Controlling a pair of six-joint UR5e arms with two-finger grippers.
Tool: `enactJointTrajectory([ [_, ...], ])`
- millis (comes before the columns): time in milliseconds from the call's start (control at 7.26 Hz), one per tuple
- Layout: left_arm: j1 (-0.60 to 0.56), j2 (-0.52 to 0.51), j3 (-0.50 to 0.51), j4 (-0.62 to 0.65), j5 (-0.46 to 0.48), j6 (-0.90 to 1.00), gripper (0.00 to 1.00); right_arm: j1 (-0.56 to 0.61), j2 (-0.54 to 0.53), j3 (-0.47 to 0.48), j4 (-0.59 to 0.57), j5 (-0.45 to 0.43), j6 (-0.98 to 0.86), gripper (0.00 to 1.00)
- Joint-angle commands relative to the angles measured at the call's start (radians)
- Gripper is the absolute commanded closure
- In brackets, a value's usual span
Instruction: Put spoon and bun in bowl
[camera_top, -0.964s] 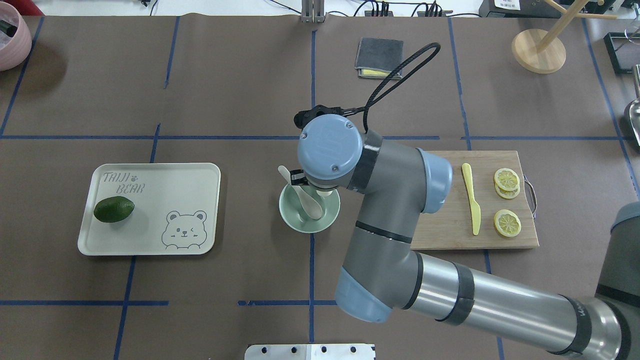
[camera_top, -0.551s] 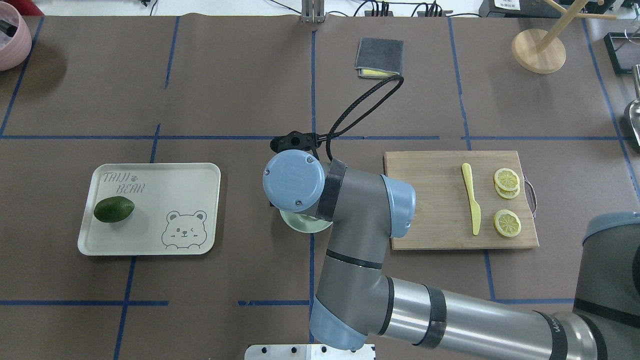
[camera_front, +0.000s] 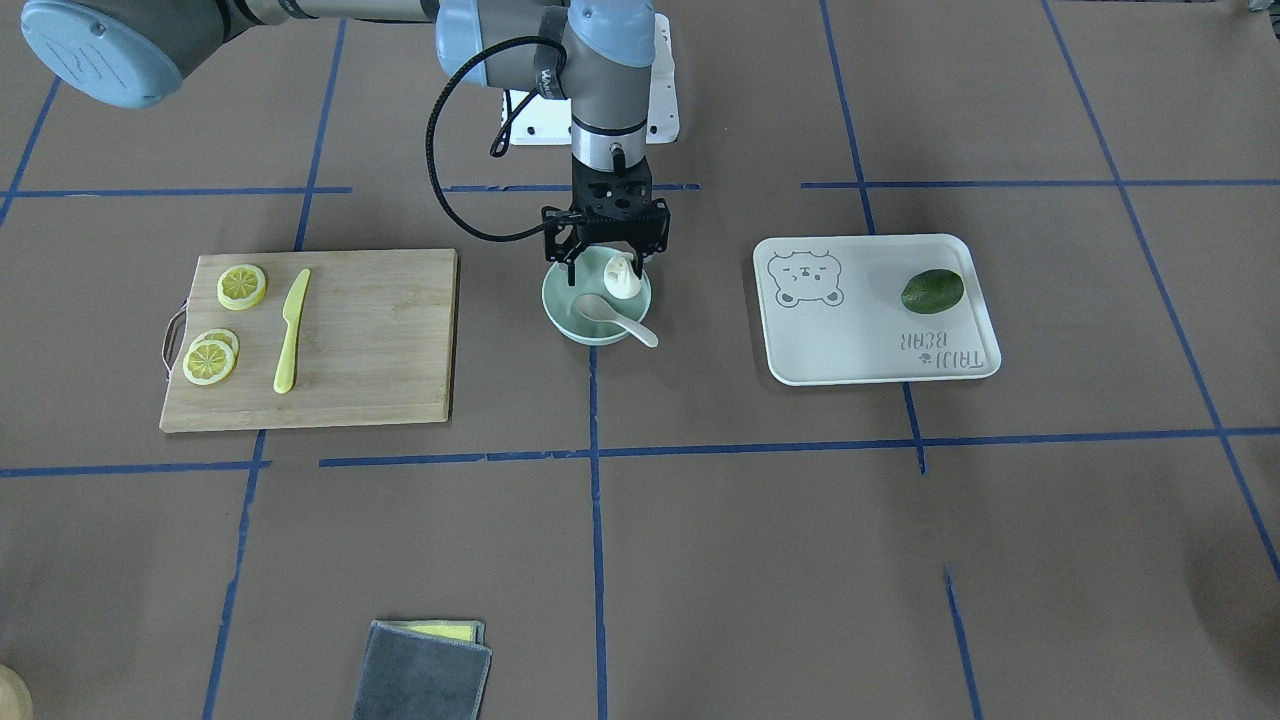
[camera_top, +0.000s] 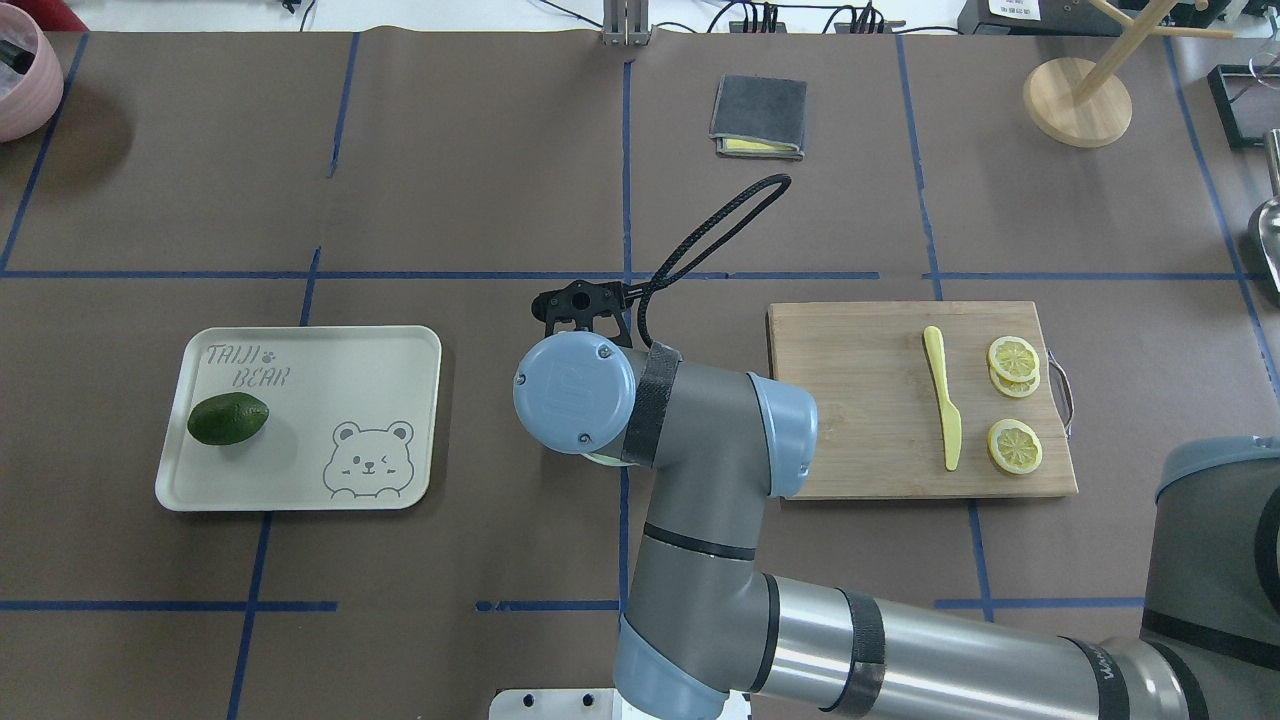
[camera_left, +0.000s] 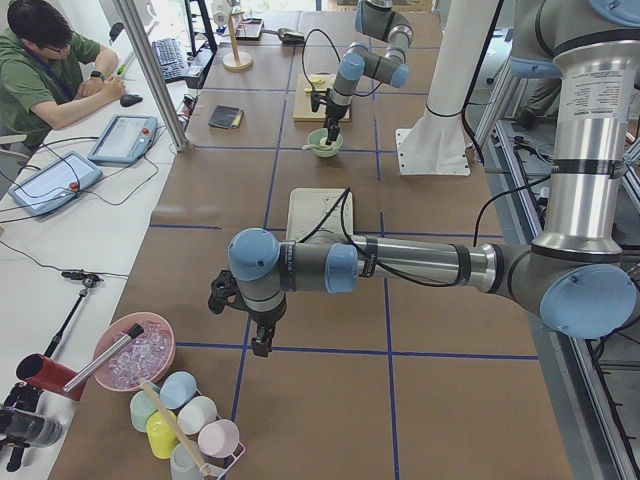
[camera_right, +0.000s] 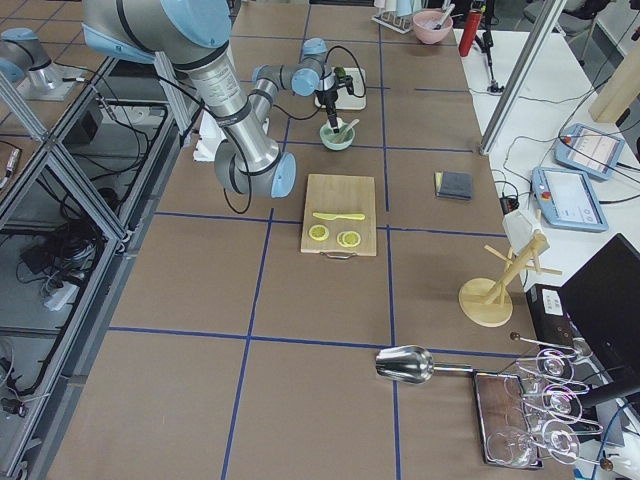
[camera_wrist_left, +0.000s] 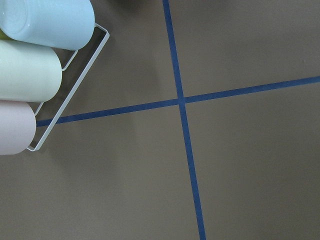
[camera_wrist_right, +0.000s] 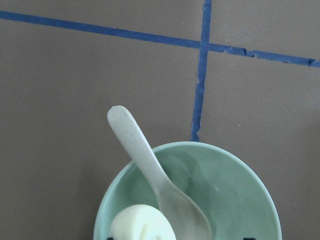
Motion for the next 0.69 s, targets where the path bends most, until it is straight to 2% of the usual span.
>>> enactJointTrajectory([
  [0, 0.002, 0.000, 0.000, 0.000, -0.001, 0.000, 0.00, 0.018, -0.001, 0.005, 0.000, 0.003, -0.021, 0.00],
  [275, 0.002, 0.000, 0.002, 0.000, -0.001, 0.000, 0.00, 0.049, -0.002, 0.027, -0.005, 0.023, -0.046, 0.00],
  [413, 0.000, 0.001, 0.000, 0.000, -0.001, 0.002, 0.00, 0.102, -0.008, 0.060, -0.008, 0.089, -0.073, 0.00],
  [551, 0.002, 0.002, -0.001, 0.000, 0.001, 0.003, 0.00, 0.195, -0.046, 0.111, -0.026, 0.185, -0.179, 0.00],
])
